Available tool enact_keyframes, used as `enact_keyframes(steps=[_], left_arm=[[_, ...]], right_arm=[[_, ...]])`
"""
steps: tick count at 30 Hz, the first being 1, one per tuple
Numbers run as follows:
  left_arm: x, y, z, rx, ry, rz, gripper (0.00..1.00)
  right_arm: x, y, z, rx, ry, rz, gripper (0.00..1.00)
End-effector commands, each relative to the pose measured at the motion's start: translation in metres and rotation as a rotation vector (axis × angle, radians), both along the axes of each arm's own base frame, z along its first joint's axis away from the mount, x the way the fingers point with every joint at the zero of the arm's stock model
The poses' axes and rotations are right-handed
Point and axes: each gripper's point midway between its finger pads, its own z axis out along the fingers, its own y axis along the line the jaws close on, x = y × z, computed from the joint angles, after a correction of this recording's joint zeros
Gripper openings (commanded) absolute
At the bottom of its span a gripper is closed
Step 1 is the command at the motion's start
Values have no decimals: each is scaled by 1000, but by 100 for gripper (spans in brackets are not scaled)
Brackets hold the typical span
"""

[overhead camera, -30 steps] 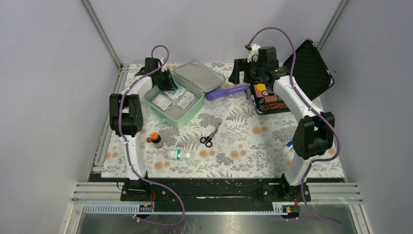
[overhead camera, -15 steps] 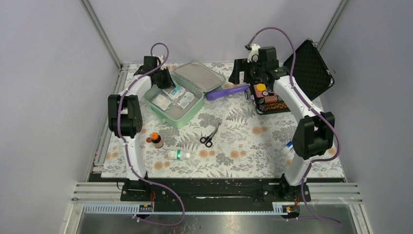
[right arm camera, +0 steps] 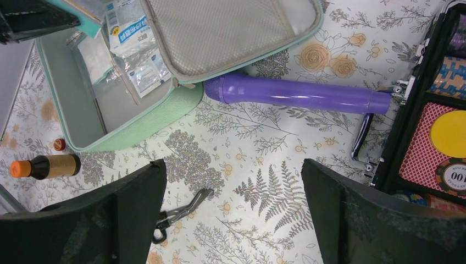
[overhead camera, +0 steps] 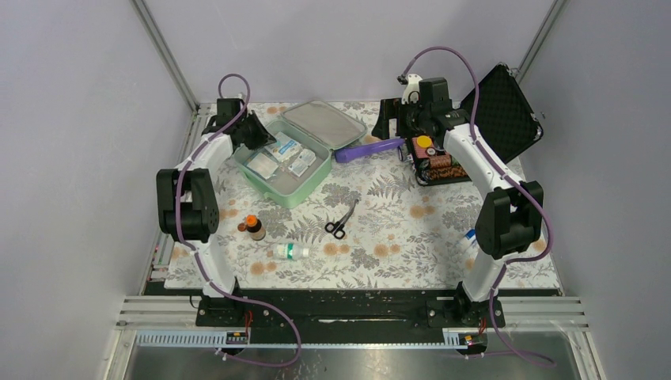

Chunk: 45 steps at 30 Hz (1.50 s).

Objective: Organize the medicine kit

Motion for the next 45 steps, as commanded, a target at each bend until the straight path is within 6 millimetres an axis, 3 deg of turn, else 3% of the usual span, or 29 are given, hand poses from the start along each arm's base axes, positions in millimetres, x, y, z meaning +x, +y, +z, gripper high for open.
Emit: enact_keyframes(steps=[1, 4, 8, 15, 25, 28, 30, 33, 36, 42, 45], left_arm=[[-5, 6, 9, -69, 16, 143, 3], [-3, 10, -3, -53, 56, 166, 8], [4, 6, -9, -75, 66, 151, 8], [16, 3, 6, -49, 18, 140, 6], [32, -13, 5, 69, -7, 37, 1], [37, -19, -5, 103, -4, 9, 2], [40, -24, -13, 129, 3, -26, 7], [44, -33, -15, 140, -10, -61, 31], [50, -37, 3, 125, -64, -66, 50], [53, -25, 43, 159, -158, -50, 57], [46, -15, 51, 180, -173, -62, 56]], right_arm=[[0, 1, 9, -5, -33, 6, 99], [0, 2, 9, -5, -31, 7, 99], [-1, 1, 9, -7, -32, 7, 99], [-5, -4, 10, -27, -44, 5, 99], [-4, -3, 8, -29, -40, 7, 99], [-3, -3, 6, -28, -37, 9, 99], [-3, -2, 6, -27, -36, 11, 99], [-3, -2, 6, -28, -37, 11, 99], [-5, -4, 6, -35, -40, 11, 99], [-6, -5, 3, -40, -36, 14, 99], [-6, -3, 3, -38, -36, 18, 99]])
